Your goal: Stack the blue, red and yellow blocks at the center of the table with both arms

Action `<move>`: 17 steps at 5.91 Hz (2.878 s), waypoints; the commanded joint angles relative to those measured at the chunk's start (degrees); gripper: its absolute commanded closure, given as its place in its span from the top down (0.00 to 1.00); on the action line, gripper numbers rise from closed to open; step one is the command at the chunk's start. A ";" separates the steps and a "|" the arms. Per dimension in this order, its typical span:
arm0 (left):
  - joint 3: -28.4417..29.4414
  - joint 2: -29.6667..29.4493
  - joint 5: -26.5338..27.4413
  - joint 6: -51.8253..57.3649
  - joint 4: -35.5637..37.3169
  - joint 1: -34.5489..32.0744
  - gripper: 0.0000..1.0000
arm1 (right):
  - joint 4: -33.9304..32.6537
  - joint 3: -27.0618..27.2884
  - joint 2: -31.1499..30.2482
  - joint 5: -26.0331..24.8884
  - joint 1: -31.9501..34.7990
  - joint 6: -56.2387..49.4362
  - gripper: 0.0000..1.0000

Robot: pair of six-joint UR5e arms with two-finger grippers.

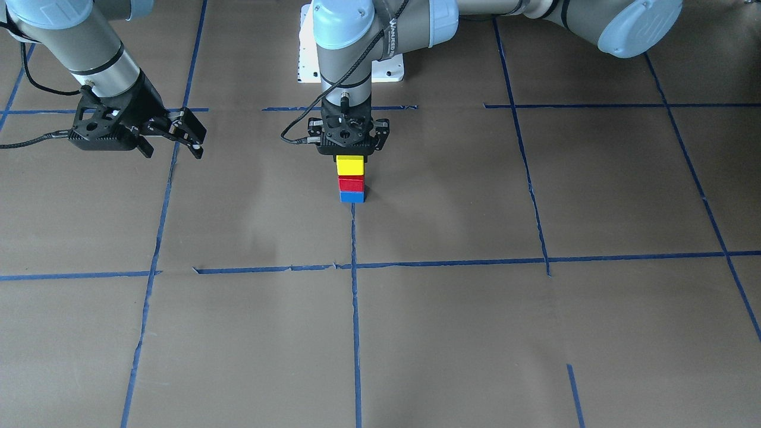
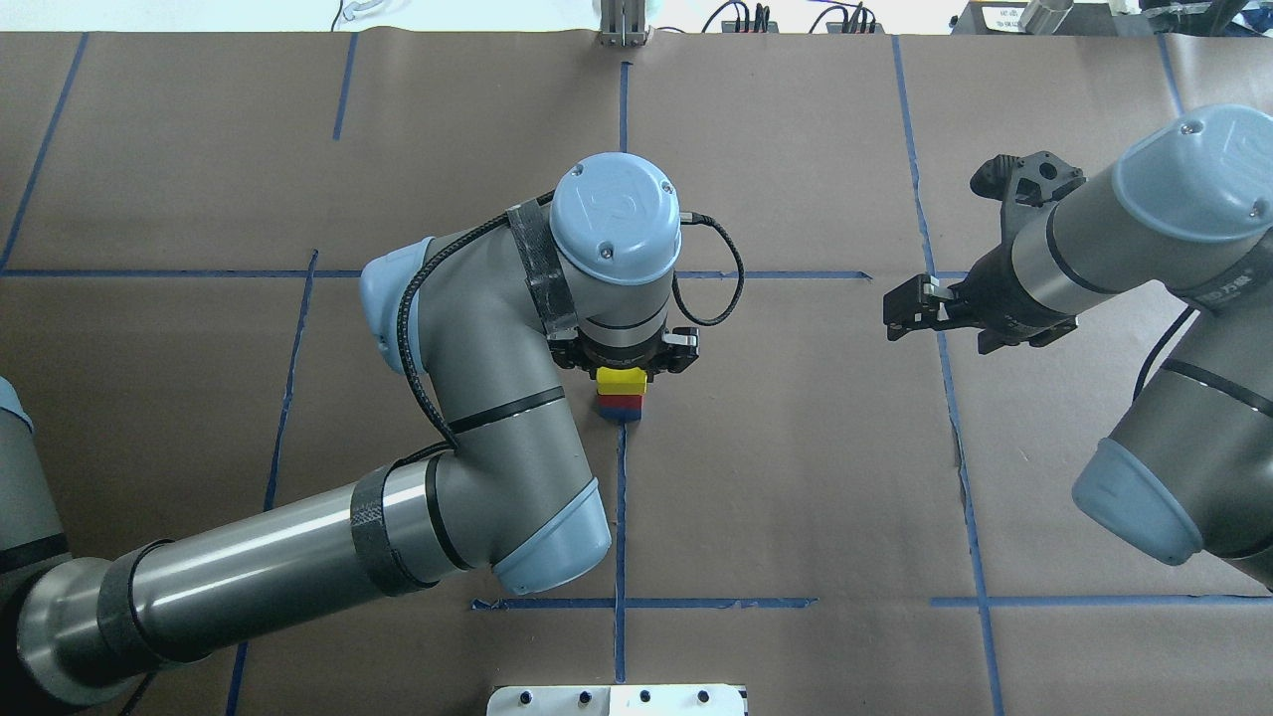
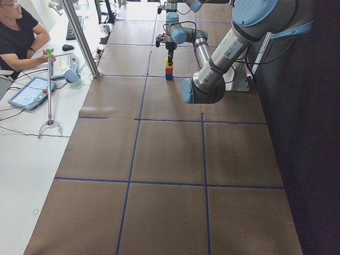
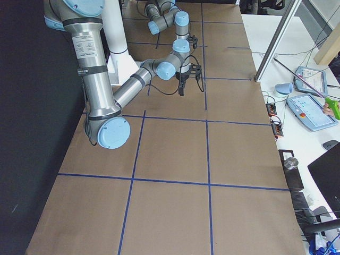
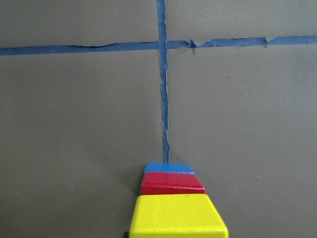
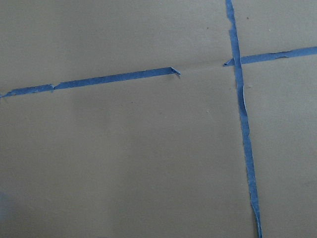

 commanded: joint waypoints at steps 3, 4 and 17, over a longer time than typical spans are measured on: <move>0.01 0.00 -0.04 0.00 -0.88 0.09 1.00 | 0.00 0.09 0.00 0.00 0.00 0.00 1.00; -0.17 0.00 0.05 0.00 -1.58 0.09 1.00 | 0.00 0.09 0.09 0.00 0.00 0.00 1.00; -9.35 56.12 -28.52 91.38 -1.49 -60.88 1.00 | -1.58 -13.76 -21.62 18.72 40.85 -65.09 1.00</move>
